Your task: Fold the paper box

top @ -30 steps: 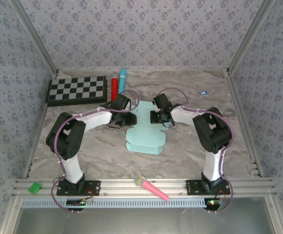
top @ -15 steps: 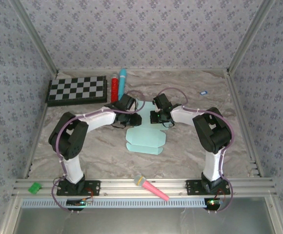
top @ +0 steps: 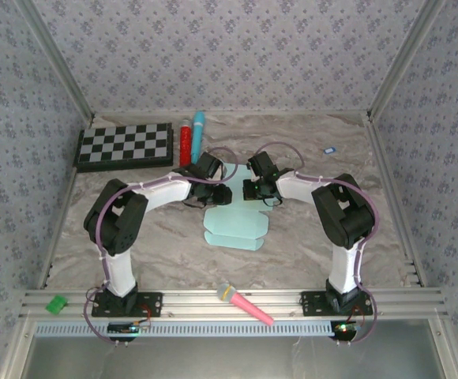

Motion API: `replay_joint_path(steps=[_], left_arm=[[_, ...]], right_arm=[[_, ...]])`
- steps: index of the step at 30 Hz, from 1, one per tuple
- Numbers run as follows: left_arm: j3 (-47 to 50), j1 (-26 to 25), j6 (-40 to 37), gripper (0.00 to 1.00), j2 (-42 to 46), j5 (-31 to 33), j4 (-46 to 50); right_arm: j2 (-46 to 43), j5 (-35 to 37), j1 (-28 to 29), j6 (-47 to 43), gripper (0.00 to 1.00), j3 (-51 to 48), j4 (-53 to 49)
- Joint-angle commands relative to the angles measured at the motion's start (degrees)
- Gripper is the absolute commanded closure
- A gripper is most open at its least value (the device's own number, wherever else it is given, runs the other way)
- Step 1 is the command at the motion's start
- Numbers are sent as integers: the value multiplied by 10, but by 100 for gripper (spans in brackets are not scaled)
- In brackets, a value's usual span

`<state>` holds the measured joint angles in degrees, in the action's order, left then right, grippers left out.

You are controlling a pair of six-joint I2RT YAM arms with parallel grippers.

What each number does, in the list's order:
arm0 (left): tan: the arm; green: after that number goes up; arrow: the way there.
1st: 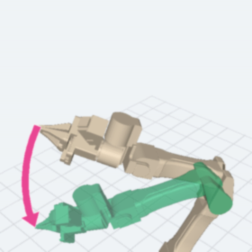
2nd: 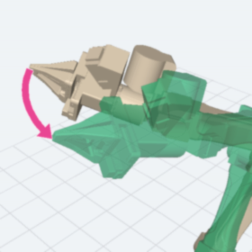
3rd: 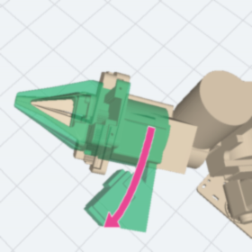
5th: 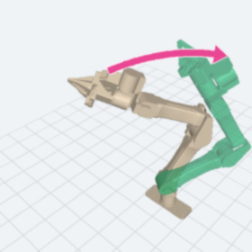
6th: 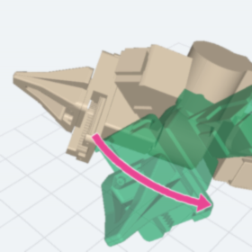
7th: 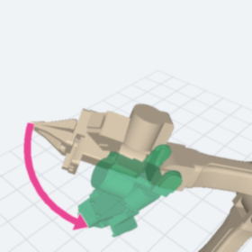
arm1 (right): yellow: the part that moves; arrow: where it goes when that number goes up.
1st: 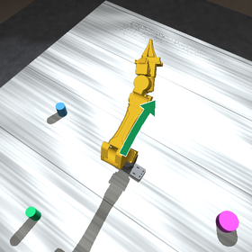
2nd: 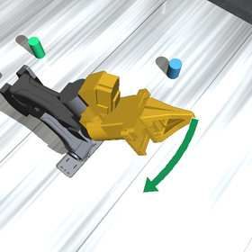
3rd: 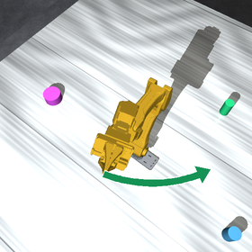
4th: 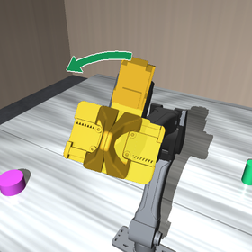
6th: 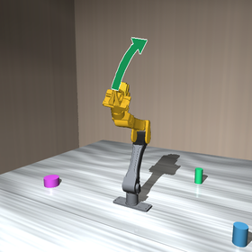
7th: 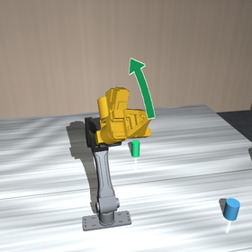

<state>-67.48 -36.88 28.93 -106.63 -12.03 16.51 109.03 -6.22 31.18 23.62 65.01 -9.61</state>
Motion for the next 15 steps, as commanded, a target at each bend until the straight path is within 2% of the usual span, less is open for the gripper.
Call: replay_joint_path(steps=[1,8,12,15], left_arm=[[-12,-5,-17,63,16,27,6],[-5,-6,-27,56,84,109,31],[4,-8,-33,56,115,114,57],[18,-16,-33,61,135,108,78]], right_arm=[[-14,8,7,13,92,-17,-39],[-61,11,5,19,89,-17,-36],[-79,10,0,14,87,-11,-40],[-71,0,-7,-3,86,7,-48]])
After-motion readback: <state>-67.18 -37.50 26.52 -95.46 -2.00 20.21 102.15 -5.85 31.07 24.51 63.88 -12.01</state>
